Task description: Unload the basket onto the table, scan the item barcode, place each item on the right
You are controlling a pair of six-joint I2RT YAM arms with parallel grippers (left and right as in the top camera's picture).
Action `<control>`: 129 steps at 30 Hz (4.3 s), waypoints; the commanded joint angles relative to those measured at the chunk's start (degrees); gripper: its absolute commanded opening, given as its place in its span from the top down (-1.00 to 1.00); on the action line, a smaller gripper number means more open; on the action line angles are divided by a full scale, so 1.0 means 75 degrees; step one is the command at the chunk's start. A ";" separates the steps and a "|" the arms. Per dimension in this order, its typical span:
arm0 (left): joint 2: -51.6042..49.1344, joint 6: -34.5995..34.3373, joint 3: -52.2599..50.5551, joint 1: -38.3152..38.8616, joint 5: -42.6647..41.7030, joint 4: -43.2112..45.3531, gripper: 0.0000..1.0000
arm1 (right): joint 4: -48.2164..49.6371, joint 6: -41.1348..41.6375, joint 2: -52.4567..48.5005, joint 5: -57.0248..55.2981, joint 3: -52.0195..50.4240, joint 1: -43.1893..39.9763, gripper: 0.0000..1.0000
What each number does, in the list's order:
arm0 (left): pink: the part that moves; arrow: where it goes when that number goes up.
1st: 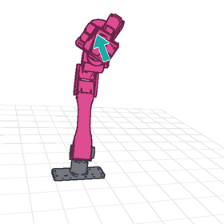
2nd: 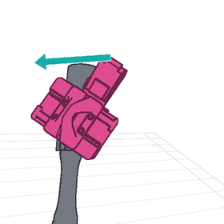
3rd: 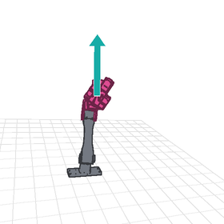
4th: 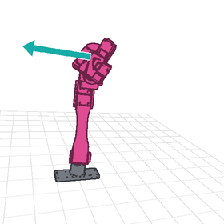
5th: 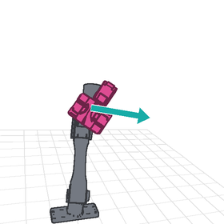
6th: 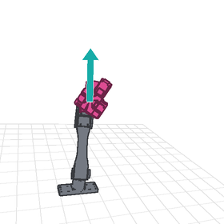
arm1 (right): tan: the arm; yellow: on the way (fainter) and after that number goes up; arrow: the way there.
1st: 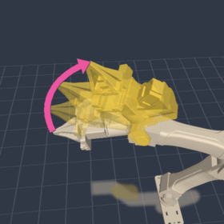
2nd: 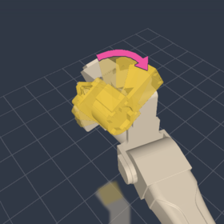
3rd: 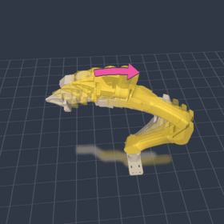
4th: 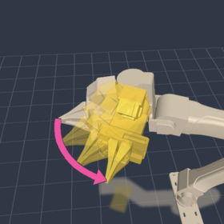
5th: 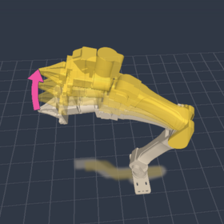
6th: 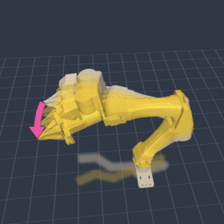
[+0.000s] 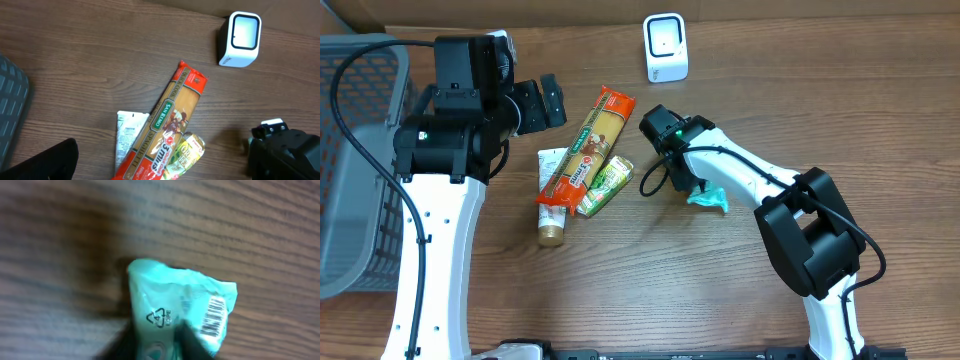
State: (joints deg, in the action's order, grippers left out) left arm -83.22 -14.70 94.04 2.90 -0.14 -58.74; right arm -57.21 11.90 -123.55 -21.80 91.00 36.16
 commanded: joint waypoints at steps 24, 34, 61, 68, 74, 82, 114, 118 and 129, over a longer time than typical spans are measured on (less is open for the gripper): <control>-0.0003 -0.0099 0.0067 0.0003 0.0099 0.0009 -0.99 | 0.0399 -0.2789 0.0201 1.0628 -0.0507 -0.2317 0.92; -0.0003 -0.0099 0.0067 0.0003 0.0099 0.0006 -0.99 | 0.0428 -0.2130 0.0096 0.8323 -0.0784 -0.3182 0.47; -0.0003 -0.0102 0.0067 0.0003 0.0099 0.0006 -0.99 | -0.1588 0.0682 0.1204 0.5056 0.0743 -0.3252 -0.36; -0.0003 -0.0099 0.0067 0.0003 0.0099 0.0009 -0.99 | -0.1093 -0.0032 0.1198 0.6368 -0.0711 -0.3389 -0.90; -0.0003 -0.0099 0.0067 0.0003 0.0099 0.0009 -1.00 | 0.0131 -0.0015 0.1198 0.7155 -0.1953 -0.3389 -0.71; -0.0003 -0.0099 0.0067 0.0003 0.0102 0.0009 -0.99 | 0.1938 -0.0023 0.1198 0.7125 -0.2798 -0.3357 -0.48; -0.0003 -0.0099 0.0067 0.0003 0.0099 0.0009 -0.99 | 0.1189 0.0953 0.2847 0.3920 -0.2052 -0.3086 0.93; -0.0003 -0.0099 0.0067 0.0003 0.0099 0.0009 -0.99 | -0.0251 0.1480 0.2841 0.0659 -0.1309 -0.2259 0.93; -0.0003 -0.0099 0.0067 0.0003 0.0099 0.0009 -0.99 | -0.1233 0.0831 0.2084 -0.3716 -0.1268 -0.0746 0.93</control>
State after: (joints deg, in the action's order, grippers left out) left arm -83.22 -14.70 94.04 2.90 -0.14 -58.74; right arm -66.76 21.23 -104.40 -39.29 80.86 30.89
